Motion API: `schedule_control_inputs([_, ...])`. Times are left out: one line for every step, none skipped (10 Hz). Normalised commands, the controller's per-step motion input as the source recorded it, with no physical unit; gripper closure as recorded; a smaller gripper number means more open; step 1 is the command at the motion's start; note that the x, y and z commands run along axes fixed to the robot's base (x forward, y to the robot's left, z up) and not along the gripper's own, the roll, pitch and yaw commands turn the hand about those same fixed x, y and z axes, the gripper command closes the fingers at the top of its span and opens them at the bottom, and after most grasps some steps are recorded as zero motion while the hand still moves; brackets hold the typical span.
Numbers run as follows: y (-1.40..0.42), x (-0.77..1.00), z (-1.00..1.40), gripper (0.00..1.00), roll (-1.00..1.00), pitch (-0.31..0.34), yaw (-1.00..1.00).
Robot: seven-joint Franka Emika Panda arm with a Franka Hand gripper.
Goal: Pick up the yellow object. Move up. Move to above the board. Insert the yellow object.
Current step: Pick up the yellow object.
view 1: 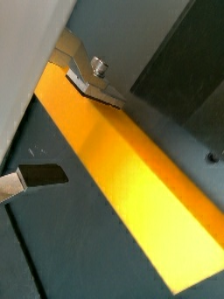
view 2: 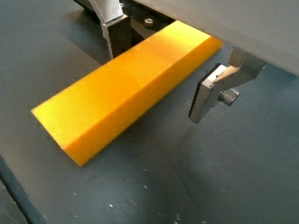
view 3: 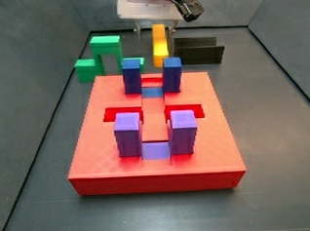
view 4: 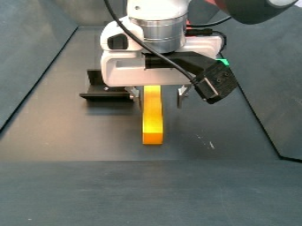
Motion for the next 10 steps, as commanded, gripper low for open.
schedule_control_inputs([-0.11, -0.15, 0.0, 0.0, 0.0, -0.056, 0.0])
schedule_control_inputs([-0.08, -0.01, 0.0, 0.0, 0.0, -0.043, 0.0])
schedule_control_inputs([-0.07, -0.01, -0.04, 0.0, 0.0, -0.041, 0.0])
schedule_control_inputs([-0.07, 0.0, -0.06, 0.0, 0.0, -0.036, 0.0])
schedule_control_inputs([-0.06, -0.01, -0.06, 0.0, 0.0, -0.033, 0.0])
schedule_control_inputs([-0.04, -0.07, -0.03, 0.0, 0.0, -0.027, 0.0])
schedule_control_inputs([-0.04, -0.04, 0.0, 0.0, 0.0, -0.02, 0.0])
schedule_control_inputs([0.0, 0.0, 0.0, 0.0, 0.02, 0.0, 0.0])
schedule_control_inputs([0.0, 0.0, 0.0, 0.0, 0.03, 0.0, 0.0])
schedule_control_inputs([0.0, 0.0, 0.0, 1.0, 0.0, 0.0, 0.0])
